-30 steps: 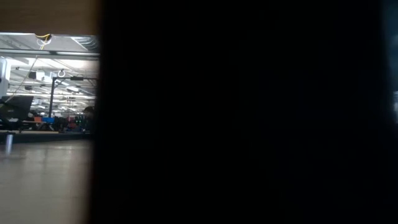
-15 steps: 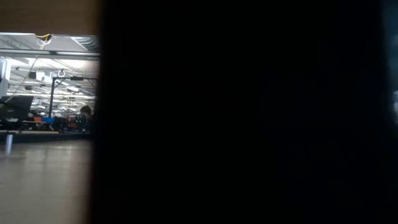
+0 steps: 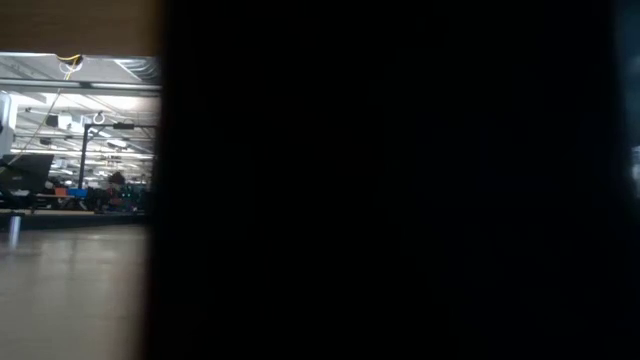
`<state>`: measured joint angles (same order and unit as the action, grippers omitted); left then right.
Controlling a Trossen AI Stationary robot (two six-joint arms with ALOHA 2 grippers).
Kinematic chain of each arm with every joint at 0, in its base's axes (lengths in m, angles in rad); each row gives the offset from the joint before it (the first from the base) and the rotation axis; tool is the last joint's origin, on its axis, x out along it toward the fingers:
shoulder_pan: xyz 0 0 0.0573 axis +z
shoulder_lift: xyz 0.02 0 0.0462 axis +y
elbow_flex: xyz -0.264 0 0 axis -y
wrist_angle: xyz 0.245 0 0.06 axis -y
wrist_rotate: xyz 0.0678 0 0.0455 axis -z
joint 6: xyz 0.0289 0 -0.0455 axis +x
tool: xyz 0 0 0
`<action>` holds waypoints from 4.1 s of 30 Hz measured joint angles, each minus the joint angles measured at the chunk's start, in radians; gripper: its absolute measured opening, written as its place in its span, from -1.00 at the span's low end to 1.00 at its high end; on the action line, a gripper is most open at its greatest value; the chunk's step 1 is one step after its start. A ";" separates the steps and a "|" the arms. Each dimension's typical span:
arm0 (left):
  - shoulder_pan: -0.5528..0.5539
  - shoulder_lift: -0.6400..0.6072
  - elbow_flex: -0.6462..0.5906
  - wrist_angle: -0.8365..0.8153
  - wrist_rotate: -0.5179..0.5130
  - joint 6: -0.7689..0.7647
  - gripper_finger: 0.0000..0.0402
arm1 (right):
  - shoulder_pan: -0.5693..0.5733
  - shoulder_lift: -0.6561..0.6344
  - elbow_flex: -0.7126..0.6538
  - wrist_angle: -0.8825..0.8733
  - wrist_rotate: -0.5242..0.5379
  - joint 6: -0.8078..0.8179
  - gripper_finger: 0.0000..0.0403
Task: Stack baskets on shelf by color
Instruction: Stack the green basket on top of the other green baskets on the shelf, then stack the black basket on top of the other black baskets on the shelf
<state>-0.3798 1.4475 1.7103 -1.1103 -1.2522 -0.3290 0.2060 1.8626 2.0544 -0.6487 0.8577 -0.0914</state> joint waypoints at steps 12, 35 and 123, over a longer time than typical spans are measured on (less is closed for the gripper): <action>0.000 -0.046 0.000 -0.096 0.050 0.002 -1.00 | 0.082 -0.022 0.000 0.093 0.009 -0.103 -0.39; -0.017 -0.250 0.001 -0.229 0.980 -0.198 -1.00 | 0.214 -0.050 0.001 0.124 0.330 -0.252 -0.39; -0.297 -0.128 0.000 -0.295 0.650 -0.525 -0.58 | 0.186 -0.307 0.002 -0.798 -0.179 0.562 -0.39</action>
<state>-0.6769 1.3190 1.7107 -1.4052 -0.6019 -0.8539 0.3923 1.5560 2.0563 -1.4466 0.6789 0.4708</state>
